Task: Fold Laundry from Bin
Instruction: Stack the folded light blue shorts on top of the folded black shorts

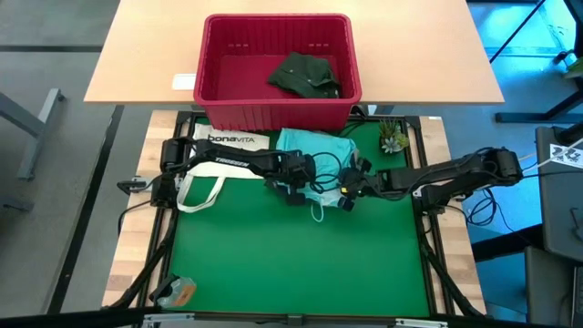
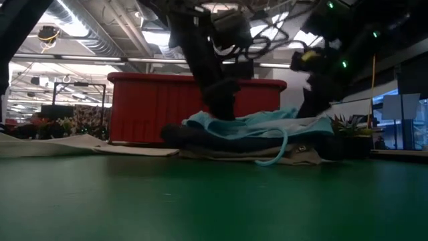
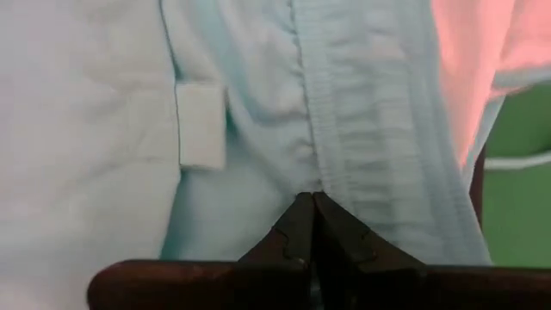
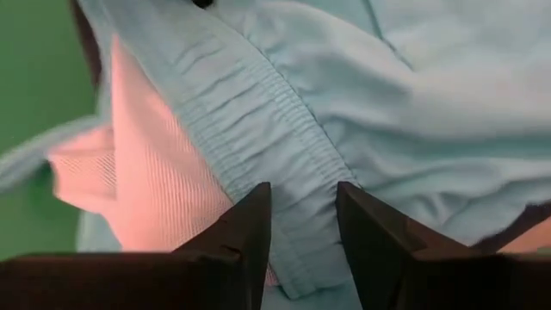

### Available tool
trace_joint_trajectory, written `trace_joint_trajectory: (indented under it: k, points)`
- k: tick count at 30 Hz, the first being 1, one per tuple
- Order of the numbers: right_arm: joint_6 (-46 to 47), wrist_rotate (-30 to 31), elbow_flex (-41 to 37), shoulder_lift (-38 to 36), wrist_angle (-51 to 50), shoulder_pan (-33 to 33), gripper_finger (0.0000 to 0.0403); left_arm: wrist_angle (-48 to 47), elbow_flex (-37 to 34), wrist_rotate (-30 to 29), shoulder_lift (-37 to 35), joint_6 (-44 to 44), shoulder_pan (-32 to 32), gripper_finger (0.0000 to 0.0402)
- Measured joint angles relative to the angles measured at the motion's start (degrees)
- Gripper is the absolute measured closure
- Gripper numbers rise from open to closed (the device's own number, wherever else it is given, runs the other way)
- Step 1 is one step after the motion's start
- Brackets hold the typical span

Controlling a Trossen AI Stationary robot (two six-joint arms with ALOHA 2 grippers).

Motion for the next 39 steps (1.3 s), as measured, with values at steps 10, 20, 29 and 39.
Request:
trace_joint_trajectory:
  k: [10,20,29,39]
  points:
    - [-7.28,4.16,13.64,-3.27,-11.59,0.0,0.027,-3.54,4.98,-0.81,-6.93,2.23,2.05,0.04]
    - [-13.16,11.97,14.81,-3.18,-9.13,-7.45,0.027,-3.51,5.01,-3.63,-8.56,2.56,9.47,0.04]
    - [-13.07,-3.75,9.24,-0.59,-1.9,-21.87,0.027,-3.06,1.8,-3.15,-8.53,-0.85,15.65,0.04]
    - [-13.0,-6.64,5.08,5.94,3.83,-27.3,0.027,6.88,-11.3,-3.32,-8.51,-2.97,17.94,0.04]
